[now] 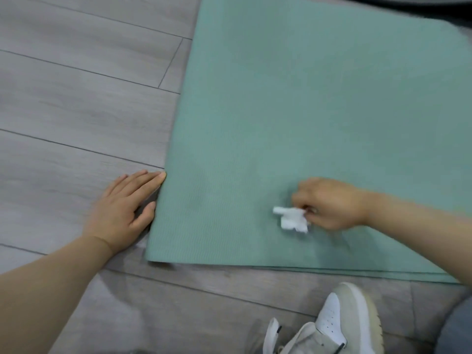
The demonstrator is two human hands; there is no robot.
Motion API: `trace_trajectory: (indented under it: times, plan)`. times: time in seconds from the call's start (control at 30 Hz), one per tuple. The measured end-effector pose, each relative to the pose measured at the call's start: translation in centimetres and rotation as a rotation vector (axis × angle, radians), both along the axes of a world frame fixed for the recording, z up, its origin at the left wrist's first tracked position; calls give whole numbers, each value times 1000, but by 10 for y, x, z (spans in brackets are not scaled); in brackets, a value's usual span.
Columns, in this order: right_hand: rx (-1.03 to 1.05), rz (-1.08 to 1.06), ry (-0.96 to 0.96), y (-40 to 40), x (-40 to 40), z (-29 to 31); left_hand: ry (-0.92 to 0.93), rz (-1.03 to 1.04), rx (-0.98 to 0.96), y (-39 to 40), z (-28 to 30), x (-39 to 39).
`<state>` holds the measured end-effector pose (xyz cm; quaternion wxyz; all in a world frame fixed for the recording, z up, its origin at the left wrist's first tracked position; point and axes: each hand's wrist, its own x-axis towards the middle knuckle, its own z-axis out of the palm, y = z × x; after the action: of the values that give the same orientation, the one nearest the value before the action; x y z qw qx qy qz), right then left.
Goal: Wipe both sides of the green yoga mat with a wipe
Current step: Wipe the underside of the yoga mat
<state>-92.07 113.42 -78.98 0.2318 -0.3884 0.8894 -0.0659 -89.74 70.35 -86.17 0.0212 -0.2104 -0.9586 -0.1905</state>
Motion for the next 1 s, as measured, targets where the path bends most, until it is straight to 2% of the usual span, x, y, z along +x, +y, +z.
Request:
trace_trajectory:
  times: [0.1, 0.17, 0.2, 0.23, 0.27, 0.33, 0.4, 0.47, 0.53, 0.6, 0.67, 0.73, 0.8, 0.87, 1.0]
  plan:
    - [140, -454, 423, 22, -96, -11, -11, -6, -8, 0, 1, -1]
    - [175, -859, 472, 38, -120, -18, -20, -2, -11, -1, 1, 0]
    - [113, -974, 440, 38, -119, -22, -20, 3, -5, -1, 0, 1]
    - [35, -996, 396, 33, -108, -24, -20, 4, 1, -1, 0, 1]
    - [-15, -924, 346, 27, -88, -23, -21, 1, 7, -1, -1, 0]
    - [-113, -674, 207, 17, -28, -16, -22, 4, 11, -1, 0, -1]
    - [-70, -442, -38, 14, 42, 1, -11, 3, 5, -1, -1, 0]
    - [48, -250, -195, 24, 83, 10, -5, 1, 4, 0, 0, 0]
    - [62, -109, -143, 33, 73, 11, -7, 4, 11, 0, 1, -1]
    - [40, -24, 14, 31, 26, 6, -6, 0, 0, 1, 0, -1]
    - [73, -142, 231, 26, -39, -2, -12, -2, -8, 0, 1, -1]
    - [198, -457, 387, 32, -101, -7, -22, -10, -3, -1, 1, -1]
    - [307, -791, 405, 47, -141, -9, -26, -10, -1, -1, 2, -1]
    - [266, -1016, 338, 49, -156, -13, -27, -11, -12, 0, 3, -1]
    - [77, -979, 232, 22, -106, -10, -53, -4, -5, 0, 4, -1]
